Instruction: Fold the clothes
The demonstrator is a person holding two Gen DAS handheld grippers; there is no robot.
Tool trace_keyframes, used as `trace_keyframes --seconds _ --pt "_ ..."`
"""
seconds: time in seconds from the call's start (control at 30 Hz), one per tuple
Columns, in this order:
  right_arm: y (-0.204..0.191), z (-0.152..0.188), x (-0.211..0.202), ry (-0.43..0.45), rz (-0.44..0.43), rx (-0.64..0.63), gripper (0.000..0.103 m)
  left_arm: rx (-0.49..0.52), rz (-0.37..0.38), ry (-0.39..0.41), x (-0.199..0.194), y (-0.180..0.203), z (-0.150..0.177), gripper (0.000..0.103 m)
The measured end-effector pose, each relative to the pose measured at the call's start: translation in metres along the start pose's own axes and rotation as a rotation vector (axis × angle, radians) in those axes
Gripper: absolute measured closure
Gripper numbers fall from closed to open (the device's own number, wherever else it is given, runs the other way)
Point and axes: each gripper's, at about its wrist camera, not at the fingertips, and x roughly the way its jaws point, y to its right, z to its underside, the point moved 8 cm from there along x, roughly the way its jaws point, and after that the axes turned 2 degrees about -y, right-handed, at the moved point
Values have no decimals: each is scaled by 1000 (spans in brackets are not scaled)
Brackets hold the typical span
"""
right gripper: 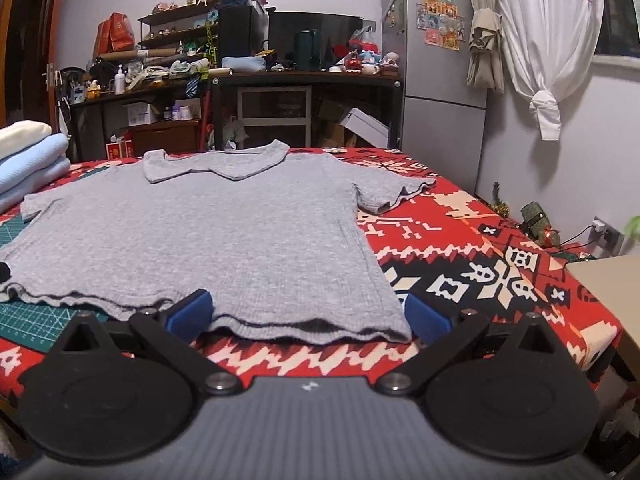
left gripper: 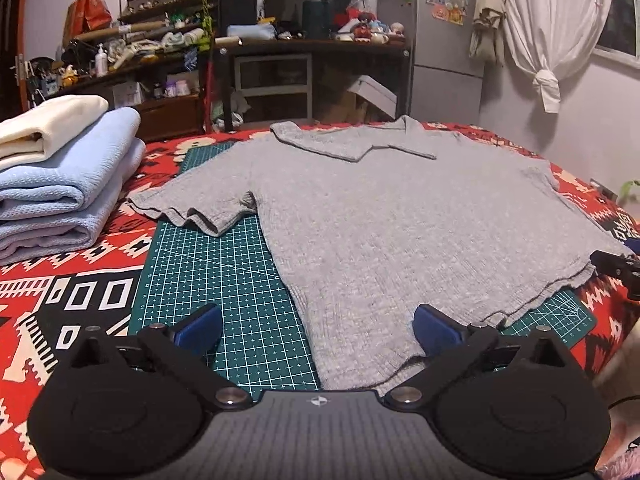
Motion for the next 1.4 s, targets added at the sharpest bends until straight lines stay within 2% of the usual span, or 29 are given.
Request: trace_keyframes --seconds 0.1,0.17,0.2,0.3,0.4,0.43,0.5,0.57,0.6,0.67,0.73,0.83,0.93,1.0,1.17,1.2,1.23,1.27,1.33,1.4 --pt "1 -2 1 -22 -4 1 0 8 20 -7 -2 0 0 4" --pt "2 -5 0 -33 -16 -11 2 14 51 -15 -7 1 -2 17" --pt "3 -7 -1 -38 -23 -19 6 16 67 -18 -10 2 -3 21" --pt "11 -18 -12 -21 -29 -45 7 44 92 9 -23 1 -12 21" --pt "28 -30 -26 -13 -39 0 10 49 139 29 -36 -2 -20 21" --pt "34 -32 -29 -14 -39 17 12 45 154 23 -38 -3 -21 21" --pt "43 -34 -33 -33 -35 30 31 30 181 -4 -40 -5 -22 26" --pt "49 -32 -33 -53 -36 33 47 13 208 -38 -40 -7 -20 46" --pt "50 -31 -34 -57 -37 32 51 0 220 -70 -37 -7 -16 49" --pt "52 -29 -34 -64 -37 32 56 -18 220 -126 -32 -8 -6 59" --pt "53 -27 -34 -67 -35 39 60 -34 208 -153 -29 -9 1 65" --pt "53 -23 -32 -80 -37 51 60 -63 199 -150 -30 -11 3 65" --pt "53 -19 -28 -96 -33 42 63 -75 207 -163 -32 -9 5 72" --pt "52 -18 -27 -102 -34 37 67 -79 212 -175 -34 -9 6 73" --pt "52 -14 -26 -124 -64 62 67 -94 216 -172 -36 -7 7 73" --pt "51 -12 -25 -132 -70 65 71 -96 216 -169 -35 -7 7 75" --pt "50 -10 -24 -140 -77 67 78 -101 215 -167 -35 -8 7 87" --pt "50 -13 -24 -133 -84 70 94 -106 213 -168 -33 -9 7 94" --pt "50 -26 -24 -102 -98 78 99 -144 232 -172 -33 -13 6 99" --pt "50 -38 -24 -72 -112 85 99 -174 254 -165 -34 -16 4 100"
